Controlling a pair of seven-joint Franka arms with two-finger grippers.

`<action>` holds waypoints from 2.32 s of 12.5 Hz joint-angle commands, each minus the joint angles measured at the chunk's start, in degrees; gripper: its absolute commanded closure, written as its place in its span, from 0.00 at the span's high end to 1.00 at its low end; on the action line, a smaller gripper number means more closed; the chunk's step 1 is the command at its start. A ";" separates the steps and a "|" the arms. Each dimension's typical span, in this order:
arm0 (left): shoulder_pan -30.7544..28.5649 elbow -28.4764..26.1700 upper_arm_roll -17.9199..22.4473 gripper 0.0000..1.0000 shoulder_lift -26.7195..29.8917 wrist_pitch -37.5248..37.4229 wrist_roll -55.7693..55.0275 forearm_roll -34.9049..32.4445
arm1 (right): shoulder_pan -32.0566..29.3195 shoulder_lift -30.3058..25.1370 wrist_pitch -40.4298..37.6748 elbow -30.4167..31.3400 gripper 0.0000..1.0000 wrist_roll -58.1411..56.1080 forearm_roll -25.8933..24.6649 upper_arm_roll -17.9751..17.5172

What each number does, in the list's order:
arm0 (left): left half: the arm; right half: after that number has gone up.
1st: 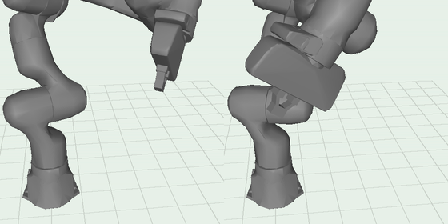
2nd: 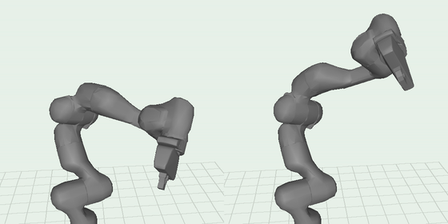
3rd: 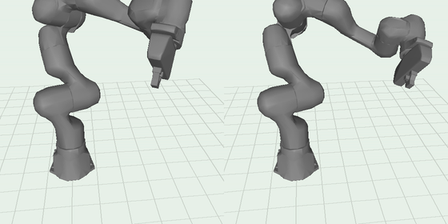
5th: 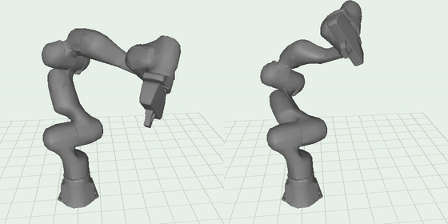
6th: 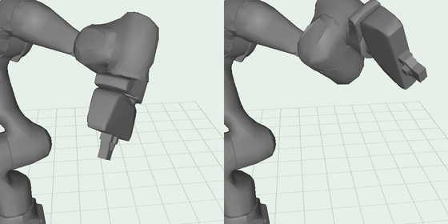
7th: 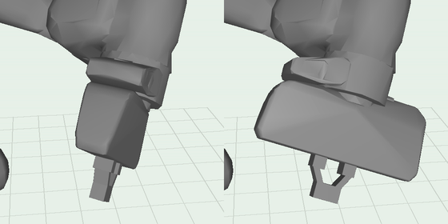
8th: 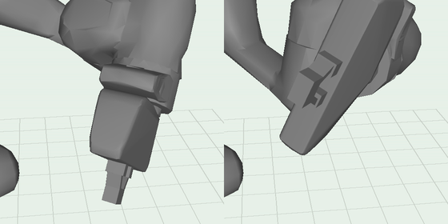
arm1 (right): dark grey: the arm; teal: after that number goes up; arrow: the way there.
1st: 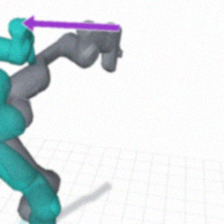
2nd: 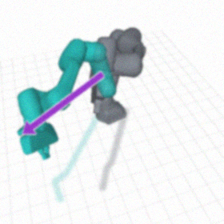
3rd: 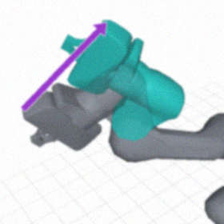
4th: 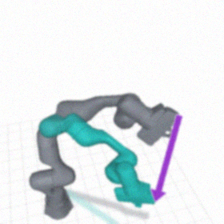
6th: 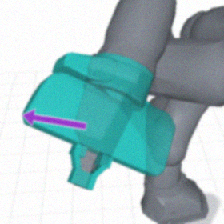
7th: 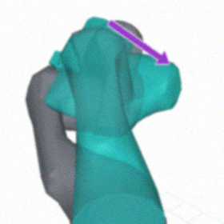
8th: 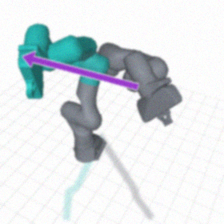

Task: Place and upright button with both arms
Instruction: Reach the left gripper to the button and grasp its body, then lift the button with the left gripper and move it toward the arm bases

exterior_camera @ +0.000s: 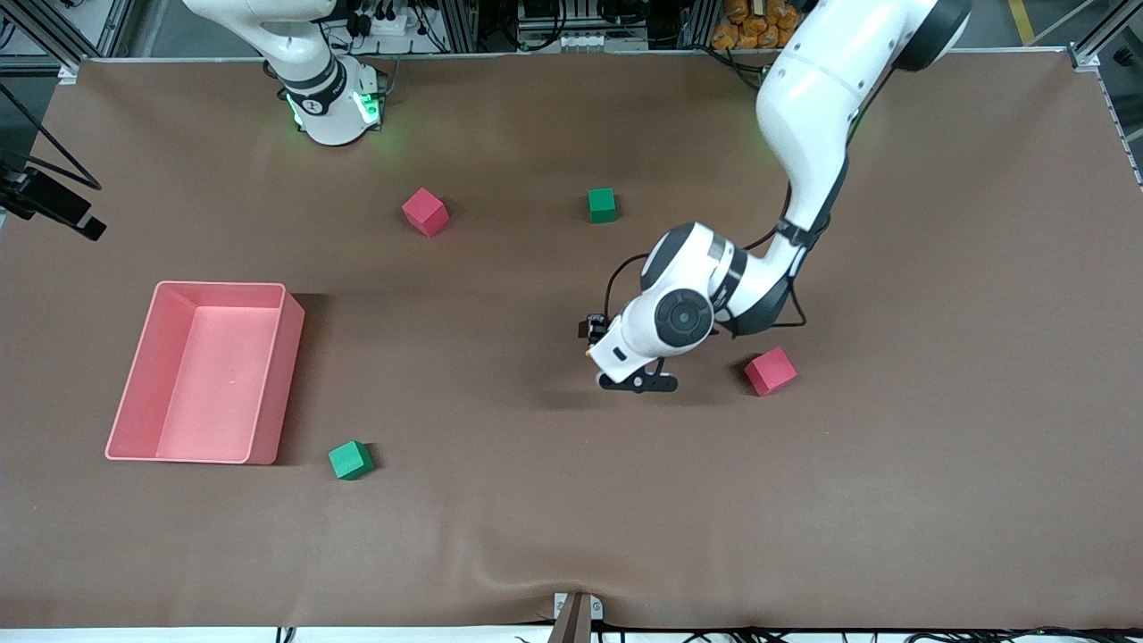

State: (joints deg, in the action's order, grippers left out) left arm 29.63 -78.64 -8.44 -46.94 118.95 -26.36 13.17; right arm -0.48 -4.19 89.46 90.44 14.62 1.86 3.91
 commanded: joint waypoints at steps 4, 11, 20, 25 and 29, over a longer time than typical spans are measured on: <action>2.27 5.61 0.18 0.88 -5.53 0.32 0.09 3.87 | 0.75 2.60 -3.33 -4.84 1.00 -4.49 -1.95 0.48; 3.24 5.17 0.62 0.56 -6.24 -0.74 -0.09 3.17 | 0.75 2.34 -6.12 -5.01 1.00 -4.86 -1.25 1.10; 4.38 4.64 0.88 0.50 -6.85 -1.09 -0.79 2.91 | 1.89 2.34 -6.14 -5.27 1.00 -6.35 -1.69 1.10; 4.30 4.46 0.88 0.03 -6.68 -1.09 -2.98 3.00 | 1.54 2.25 -6.75 -5.19 1.00 -10.49 -1.86 0.92; 5.78 4.90 1.76 0.00 -5.18 -0.39 -11.32 2.47 | 1.54 2.34 -6.75 -5.19 1.00 -10.49 -1.86 0.66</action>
State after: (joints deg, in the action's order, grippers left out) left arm 33.51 -74.20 -8.27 -53.42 118.62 -33.42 15.86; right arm 0.68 -2.38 83.76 86.57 4.87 1.03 4.53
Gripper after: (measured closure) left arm 0.573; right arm 0.000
